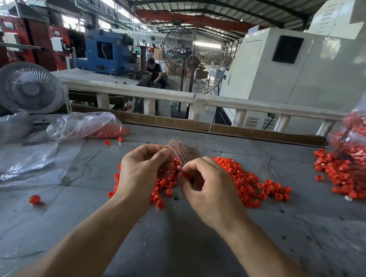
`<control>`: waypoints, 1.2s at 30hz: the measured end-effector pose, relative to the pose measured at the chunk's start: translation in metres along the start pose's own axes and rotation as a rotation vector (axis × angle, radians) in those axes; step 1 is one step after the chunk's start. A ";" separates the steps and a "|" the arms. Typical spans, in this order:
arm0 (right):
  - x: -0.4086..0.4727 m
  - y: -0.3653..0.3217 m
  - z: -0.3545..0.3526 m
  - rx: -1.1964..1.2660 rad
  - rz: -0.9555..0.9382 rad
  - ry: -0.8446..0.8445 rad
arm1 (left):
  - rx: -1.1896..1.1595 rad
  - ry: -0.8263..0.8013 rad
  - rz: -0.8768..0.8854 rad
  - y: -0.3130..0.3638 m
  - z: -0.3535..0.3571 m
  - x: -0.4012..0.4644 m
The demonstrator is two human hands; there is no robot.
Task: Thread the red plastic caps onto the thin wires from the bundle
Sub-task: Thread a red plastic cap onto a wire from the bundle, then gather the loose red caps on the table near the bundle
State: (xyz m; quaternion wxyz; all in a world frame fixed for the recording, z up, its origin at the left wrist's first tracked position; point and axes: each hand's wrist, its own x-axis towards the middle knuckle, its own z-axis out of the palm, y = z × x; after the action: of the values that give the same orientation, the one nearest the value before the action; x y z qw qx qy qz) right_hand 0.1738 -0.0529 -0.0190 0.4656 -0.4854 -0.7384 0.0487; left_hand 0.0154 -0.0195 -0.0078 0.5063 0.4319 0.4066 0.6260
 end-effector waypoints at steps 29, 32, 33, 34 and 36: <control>0.012 0.096 -0.088 -0.767 0.869 0.140 | 0.308 -0.116 0.020 -0.009 0.000 0.002; 0.013 0.097 -0.093 -0.750 0.922 0.113 | 0.313 -0.108 0.019 -0.006 0.000 0.001; 0.013 0.097 -0.094 -0.746 0.930 0.108 | 0.312 -0.105 0.019 -0.004 0.000 0.001; 0.013 0.095 -0.093 -0.746 0.933 0.100 | 0.310 -0.103 0.017 -0.003 -0.001 0.001; 0.013 0.092 -0.092 -0.755 0.906 0.083 | 0.303 -0.097 0.002 0.001 -0.001 0.003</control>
State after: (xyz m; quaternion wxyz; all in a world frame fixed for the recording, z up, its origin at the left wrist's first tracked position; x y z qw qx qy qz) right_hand 0.3015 -0.0297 -0.0074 0.2218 -0.8860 -0.4050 -0.0424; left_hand 0.0135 -0.0168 -0.0065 0.4538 0.5336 0.4711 0.5361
